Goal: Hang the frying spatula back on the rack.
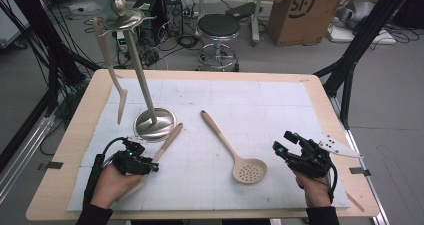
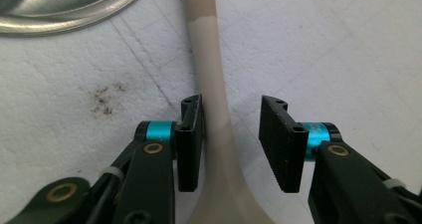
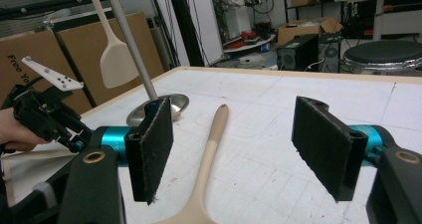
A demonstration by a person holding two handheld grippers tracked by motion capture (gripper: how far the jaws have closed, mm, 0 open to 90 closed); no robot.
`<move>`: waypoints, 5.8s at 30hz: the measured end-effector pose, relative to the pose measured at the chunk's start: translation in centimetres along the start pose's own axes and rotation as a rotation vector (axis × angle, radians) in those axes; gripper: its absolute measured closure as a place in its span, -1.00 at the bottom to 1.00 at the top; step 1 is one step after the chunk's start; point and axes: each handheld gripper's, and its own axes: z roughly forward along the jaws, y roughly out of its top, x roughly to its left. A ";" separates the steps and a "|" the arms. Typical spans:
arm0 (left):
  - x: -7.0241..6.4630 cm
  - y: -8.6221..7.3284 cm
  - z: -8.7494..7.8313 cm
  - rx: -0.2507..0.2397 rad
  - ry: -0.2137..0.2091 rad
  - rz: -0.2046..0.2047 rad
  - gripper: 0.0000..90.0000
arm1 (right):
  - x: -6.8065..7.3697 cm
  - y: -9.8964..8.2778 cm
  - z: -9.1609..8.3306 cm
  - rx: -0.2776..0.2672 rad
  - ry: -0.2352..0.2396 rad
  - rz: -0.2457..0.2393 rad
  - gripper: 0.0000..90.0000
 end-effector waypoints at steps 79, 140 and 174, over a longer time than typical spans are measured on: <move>0.1 -1.5 -7.6 -0.743 -0.078 -0.017 0.73 | 0.0 -0.5 0.2 0.005 -0.021 -0.002 -0.26; 3.9 0.0 -13.7 -1.089 -0.167 -0.042 0.73 | 0.0 -0.9 0.6 0.018 -0.024 0.003 -0.28; 4.8 0.4 -12.7 -1.145 -0.180 -0.069 0.31 | 0.0 -0.8 0.3 0.004 -0.027 0.005 -0.27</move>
